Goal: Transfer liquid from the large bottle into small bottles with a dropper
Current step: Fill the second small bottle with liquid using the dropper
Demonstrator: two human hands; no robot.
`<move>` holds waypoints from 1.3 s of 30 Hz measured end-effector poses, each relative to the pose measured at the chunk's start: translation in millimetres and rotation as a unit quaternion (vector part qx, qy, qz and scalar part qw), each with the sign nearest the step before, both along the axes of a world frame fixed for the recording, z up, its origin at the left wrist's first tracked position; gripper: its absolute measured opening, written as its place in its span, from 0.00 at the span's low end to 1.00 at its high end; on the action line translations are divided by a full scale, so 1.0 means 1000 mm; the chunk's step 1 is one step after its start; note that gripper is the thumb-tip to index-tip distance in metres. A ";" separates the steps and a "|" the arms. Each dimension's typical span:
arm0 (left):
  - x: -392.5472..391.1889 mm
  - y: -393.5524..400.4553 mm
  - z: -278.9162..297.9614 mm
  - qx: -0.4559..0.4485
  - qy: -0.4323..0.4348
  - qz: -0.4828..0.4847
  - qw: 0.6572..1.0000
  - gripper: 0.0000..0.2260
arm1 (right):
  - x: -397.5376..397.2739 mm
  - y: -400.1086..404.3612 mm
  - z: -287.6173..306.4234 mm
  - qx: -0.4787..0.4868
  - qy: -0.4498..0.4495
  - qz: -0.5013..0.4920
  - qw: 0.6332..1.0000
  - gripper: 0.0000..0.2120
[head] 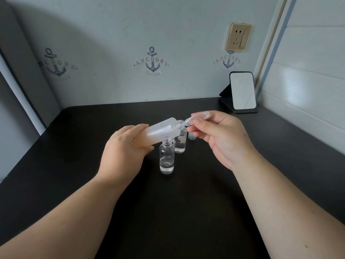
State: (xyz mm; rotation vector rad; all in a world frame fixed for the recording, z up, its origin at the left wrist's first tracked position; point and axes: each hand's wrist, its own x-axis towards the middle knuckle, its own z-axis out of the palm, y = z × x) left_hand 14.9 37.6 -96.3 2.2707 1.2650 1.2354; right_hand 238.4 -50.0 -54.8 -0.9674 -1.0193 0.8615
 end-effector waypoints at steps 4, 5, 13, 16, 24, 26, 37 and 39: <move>0.000 0.001 0.000 -0.003 -0.006 0.001 1.000 0.23 | 0.003 0.000 0.002 0.007 0.021 -0.006 1.000 0.06; 0.001 0.001 0.000 -0.004 -0.005 0.002 1.000 0.24 | 0.004 -0.001 0.002 0.008 0.024 -0.008 1.000 0.08; 0.000 0.001 -0.001 -0.005 -0.006 0.010 1.000 0.25 | 0.006 0.000 0.002 0.008 0.031 -0.008 0.999 0.12; 0.000 0.001 -0.001 -0.003 -0.003 0.011 1.000 0.25 | 0.007 -0.001 0.002 0.008 0.037 -0.008 0.999 0.10; 0.001 0.002 0.000 -0.017 -0.012 0.025 0.999 0.23 | 0.020 -0.002 0.008 0.035 0.150 -0.031 0.988 0.05; 0.000 0.003 0.000 -0.026 -0.019 0.028 0.999 0.23 | 0.024 -0.004 0.010 0.046 0.188 -0.030 0.981 0.08; -0.005 0.003 0.002 -0.075 -0.083 0.027 0.993 0.15 | 0.042 -0.005 0.011 0.087 0.354 -0.102 0.926 0.06; -0.004 0.003 0.003 -0.086 -0.100 0.022 0.991 0.13 | 0.042 -0.005 0.012 0.087 0.360 -0.104 0.923 0.09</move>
